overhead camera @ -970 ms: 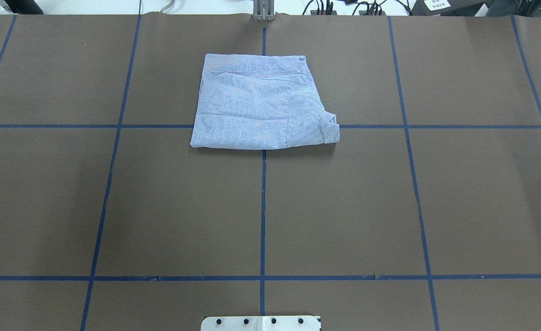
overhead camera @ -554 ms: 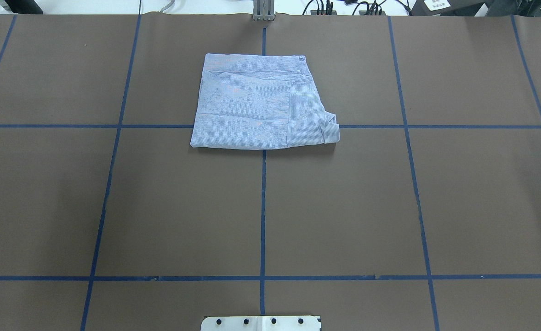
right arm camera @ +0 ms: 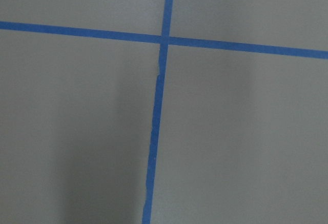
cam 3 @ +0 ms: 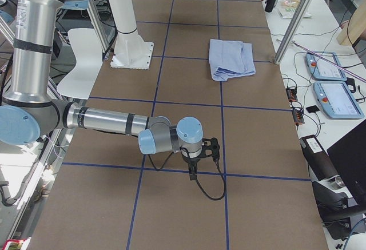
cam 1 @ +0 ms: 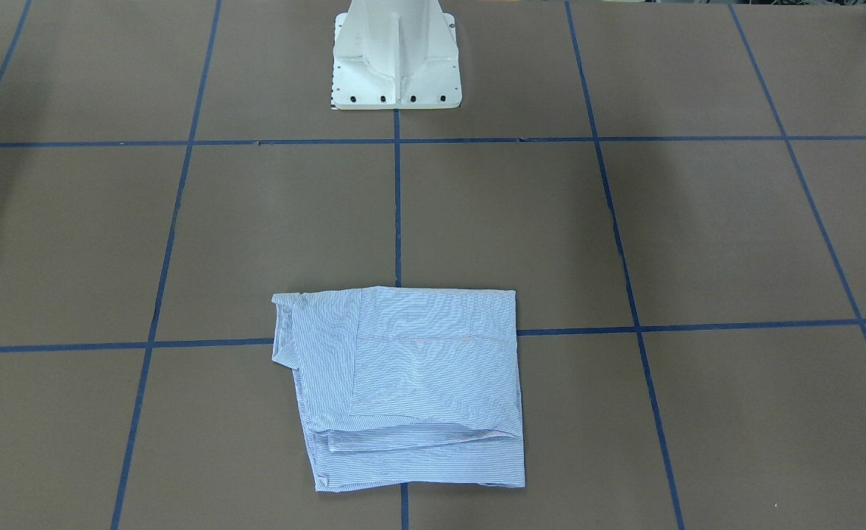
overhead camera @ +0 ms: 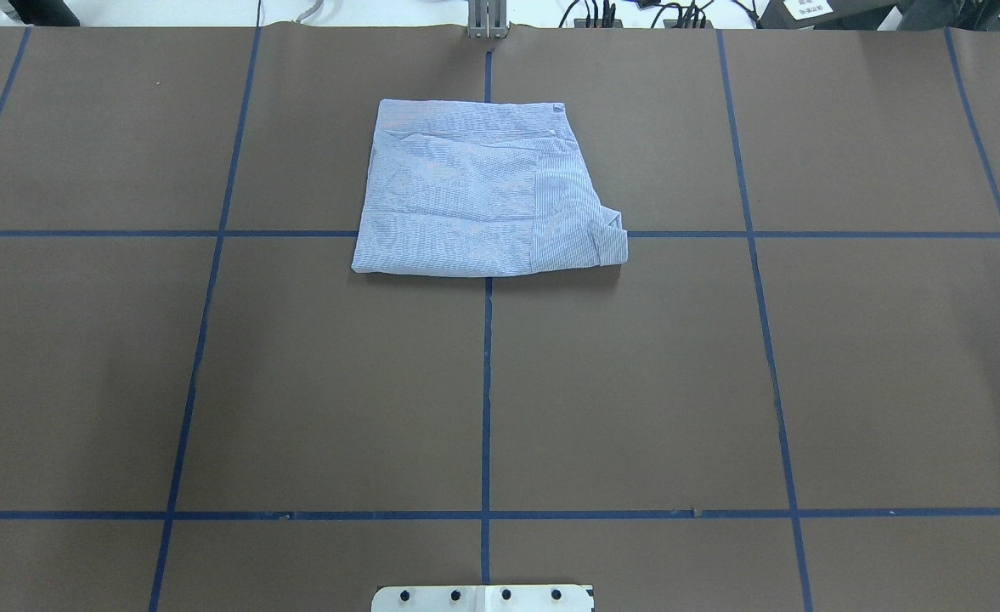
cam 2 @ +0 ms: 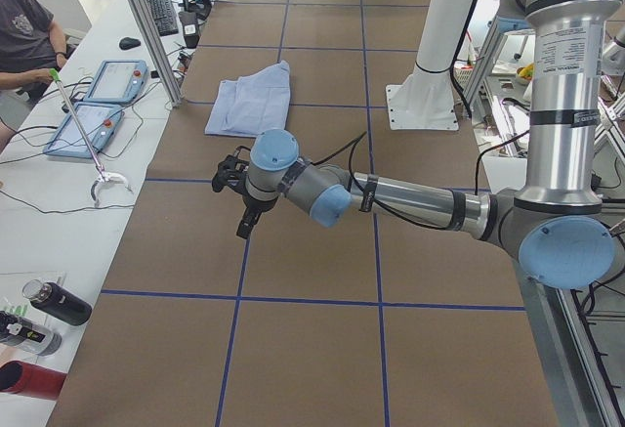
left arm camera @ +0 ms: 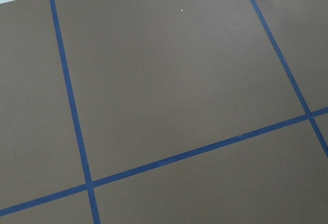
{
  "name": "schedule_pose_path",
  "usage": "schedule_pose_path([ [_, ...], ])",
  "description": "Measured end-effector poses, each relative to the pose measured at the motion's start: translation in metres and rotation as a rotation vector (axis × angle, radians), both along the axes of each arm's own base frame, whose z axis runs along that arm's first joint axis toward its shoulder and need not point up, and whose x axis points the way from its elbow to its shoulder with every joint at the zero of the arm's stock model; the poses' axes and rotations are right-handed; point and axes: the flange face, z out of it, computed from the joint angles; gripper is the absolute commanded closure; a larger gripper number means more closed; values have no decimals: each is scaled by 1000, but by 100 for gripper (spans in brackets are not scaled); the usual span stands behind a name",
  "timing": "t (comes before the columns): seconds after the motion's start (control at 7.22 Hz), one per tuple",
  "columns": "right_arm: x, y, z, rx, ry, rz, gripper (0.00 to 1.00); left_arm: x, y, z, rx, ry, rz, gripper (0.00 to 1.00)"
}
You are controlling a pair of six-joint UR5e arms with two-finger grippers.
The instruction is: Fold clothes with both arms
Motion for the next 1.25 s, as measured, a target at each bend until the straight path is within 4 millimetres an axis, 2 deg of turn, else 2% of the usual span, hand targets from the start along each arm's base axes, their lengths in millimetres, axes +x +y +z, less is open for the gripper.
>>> schedule_pose_path([
  [0.14,10,2,1,-2,4,16,0,-1,2,0,0,1,0,0],
  [0.42,21,1,-9,-24,16,42,0,-2,0,-4,-54,-5,-3,0],
  [0.69,24,5,-42,-103,40,51,0,-8,4,-13,-118,-12,-12,0],
  [0.83,24,10,-50,-136,44,52,0,-13,6,-15,-150,-15,-23,0],
  [1.11,22,18,-49,-170,38,49,0,-27,11,-18,-144,-38,-20,0],
  [1.25,20,19,-48,-175,38,45,0,-43,11,-1,-121,-63,-3,0],
])
